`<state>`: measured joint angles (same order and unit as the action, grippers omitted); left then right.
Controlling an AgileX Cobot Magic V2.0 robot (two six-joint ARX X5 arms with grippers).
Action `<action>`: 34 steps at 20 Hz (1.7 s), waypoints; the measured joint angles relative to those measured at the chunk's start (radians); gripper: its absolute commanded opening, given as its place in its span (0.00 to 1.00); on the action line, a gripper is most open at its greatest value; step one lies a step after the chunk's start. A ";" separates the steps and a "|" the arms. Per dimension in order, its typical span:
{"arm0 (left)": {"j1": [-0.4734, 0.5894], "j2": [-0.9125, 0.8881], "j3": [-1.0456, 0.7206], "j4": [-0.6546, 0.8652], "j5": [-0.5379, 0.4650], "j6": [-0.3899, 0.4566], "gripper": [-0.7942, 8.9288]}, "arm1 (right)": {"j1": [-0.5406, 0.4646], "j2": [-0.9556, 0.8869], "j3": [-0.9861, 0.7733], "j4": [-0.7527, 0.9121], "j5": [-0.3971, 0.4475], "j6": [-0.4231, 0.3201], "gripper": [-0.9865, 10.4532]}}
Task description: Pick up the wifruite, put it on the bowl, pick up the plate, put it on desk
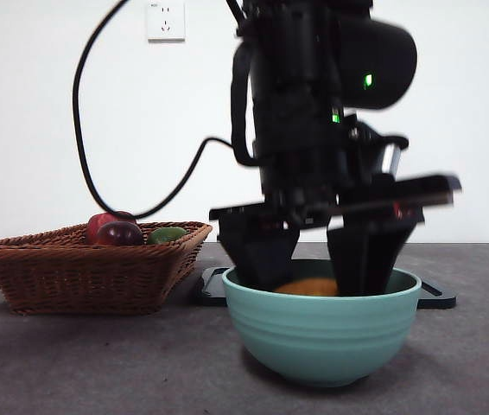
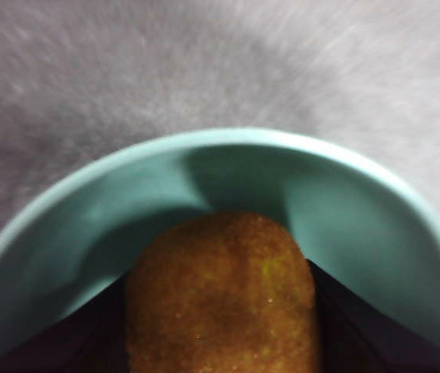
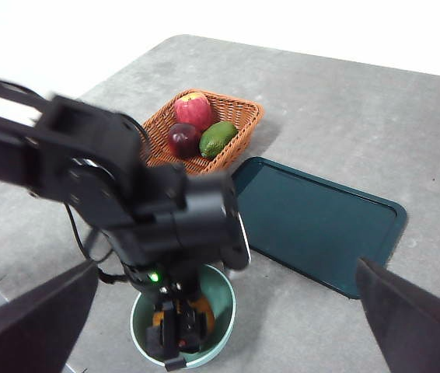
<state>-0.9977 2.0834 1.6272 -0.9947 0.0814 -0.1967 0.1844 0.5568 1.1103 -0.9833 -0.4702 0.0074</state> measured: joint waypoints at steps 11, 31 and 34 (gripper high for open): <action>-0.002 0.011 0.000 0.005 -0.003 0.004 0.35 | 0.000 0.000 0.000 0.000 0.000 0.000 0.61; -0.002 -0.304 0.024 -0.034 -0.030 0.029 0.67 | 0.000 0.000 0.000 0.000 0.000 0.000 0.61; -0.002 -0.415 0.025 -0.043 -0.031 0.029 0.76 | 0.000 0.000 0.000 0.000 0.000 0.000 0.61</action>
<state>-0.9997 1.6688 1.6520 -1.0382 0.0502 -0.1677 0.1844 0.5568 1.1103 -0.9833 -0.4702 0.0074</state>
